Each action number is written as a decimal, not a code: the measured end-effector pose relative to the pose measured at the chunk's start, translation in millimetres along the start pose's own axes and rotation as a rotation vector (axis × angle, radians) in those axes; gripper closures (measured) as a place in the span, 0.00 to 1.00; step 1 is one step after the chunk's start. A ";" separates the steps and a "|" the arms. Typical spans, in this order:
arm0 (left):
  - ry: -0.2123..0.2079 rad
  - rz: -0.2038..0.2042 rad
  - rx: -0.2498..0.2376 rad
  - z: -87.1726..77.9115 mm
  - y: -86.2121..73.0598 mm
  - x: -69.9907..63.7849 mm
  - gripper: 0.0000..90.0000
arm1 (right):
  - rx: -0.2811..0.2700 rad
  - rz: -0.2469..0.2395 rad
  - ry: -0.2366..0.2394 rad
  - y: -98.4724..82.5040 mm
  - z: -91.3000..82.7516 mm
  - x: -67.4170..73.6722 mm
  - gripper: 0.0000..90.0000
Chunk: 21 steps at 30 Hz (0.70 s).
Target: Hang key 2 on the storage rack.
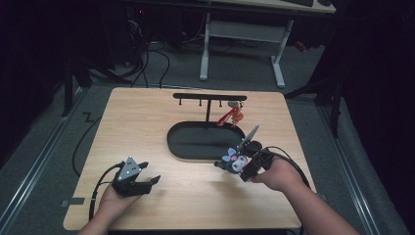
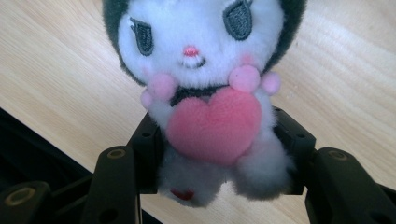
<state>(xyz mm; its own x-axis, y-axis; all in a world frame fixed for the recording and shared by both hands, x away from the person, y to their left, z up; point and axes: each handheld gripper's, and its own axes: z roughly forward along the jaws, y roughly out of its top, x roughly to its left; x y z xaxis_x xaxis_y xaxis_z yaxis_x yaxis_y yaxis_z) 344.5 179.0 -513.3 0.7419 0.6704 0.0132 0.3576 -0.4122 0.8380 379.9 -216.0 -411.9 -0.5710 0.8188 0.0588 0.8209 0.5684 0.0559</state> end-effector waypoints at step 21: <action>-0.006 -0.001 -0.002 0.3 0.2 0.6 0.35 | 0.017 0.051 0.048 36.8 -44.8 -6.3 0.52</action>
<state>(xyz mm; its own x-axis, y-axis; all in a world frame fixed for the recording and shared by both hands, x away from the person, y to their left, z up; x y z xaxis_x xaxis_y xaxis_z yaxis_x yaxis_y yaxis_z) 345.2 179.2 -513.3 0.7450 0.6670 0.0087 0.3575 -0.4102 0.8390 413.1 -203.8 -365.5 -0.5277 0.8425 0.1086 0.8490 0.5273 0.0343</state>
